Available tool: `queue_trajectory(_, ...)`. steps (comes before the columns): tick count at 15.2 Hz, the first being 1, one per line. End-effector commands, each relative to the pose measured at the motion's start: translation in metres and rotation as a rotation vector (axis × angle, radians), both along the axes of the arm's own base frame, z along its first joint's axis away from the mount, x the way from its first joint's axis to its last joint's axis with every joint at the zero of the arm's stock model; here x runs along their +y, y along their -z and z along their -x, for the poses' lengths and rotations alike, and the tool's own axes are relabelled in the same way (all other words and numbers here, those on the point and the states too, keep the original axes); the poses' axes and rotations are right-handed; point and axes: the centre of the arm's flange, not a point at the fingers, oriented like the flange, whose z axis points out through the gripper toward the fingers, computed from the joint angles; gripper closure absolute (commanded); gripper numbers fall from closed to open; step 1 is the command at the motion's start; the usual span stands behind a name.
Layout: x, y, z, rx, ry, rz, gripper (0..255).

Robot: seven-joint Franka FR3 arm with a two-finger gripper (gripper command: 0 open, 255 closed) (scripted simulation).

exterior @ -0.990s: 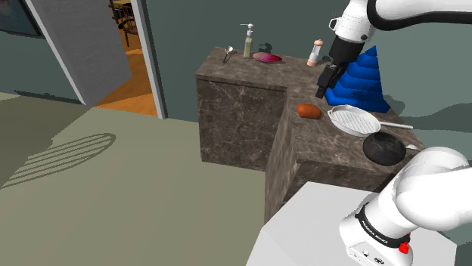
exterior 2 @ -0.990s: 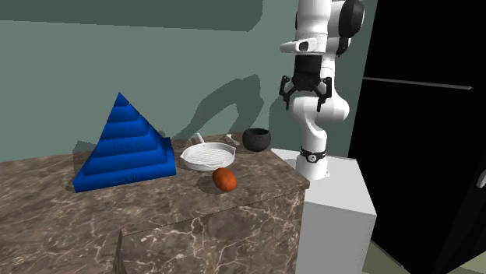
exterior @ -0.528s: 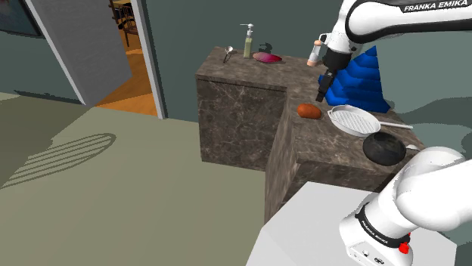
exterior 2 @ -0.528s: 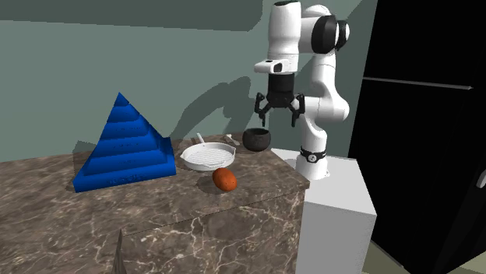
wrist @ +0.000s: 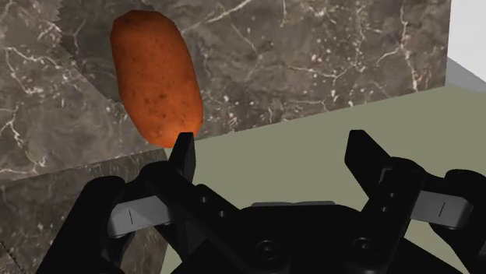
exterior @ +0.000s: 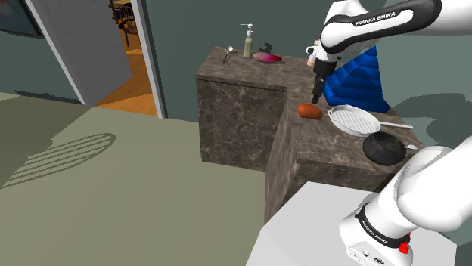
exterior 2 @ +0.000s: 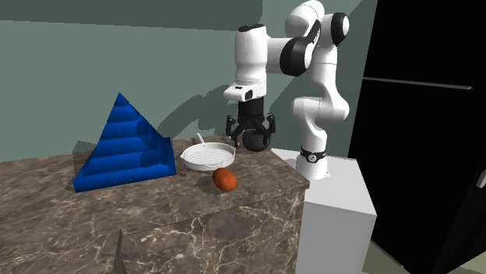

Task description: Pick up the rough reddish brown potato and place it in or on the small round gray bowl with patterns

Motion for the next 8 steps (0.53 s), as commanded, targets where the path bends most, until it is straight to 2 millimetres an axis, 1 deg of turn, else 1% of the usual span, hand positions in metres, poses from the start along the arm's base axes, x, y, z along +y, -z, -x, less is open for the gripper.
queue_trajectory(1,-0.015,0.016,-0.015,0.016,-0.057,0.000,0)
queue_trajectory(7,-0.058,0.064,-0.066,0.063,-0.215,-0.002,0)
queue_trajectory(8,-0.060,0.067,-0.069,0.066,-0.225,-0.002,0)
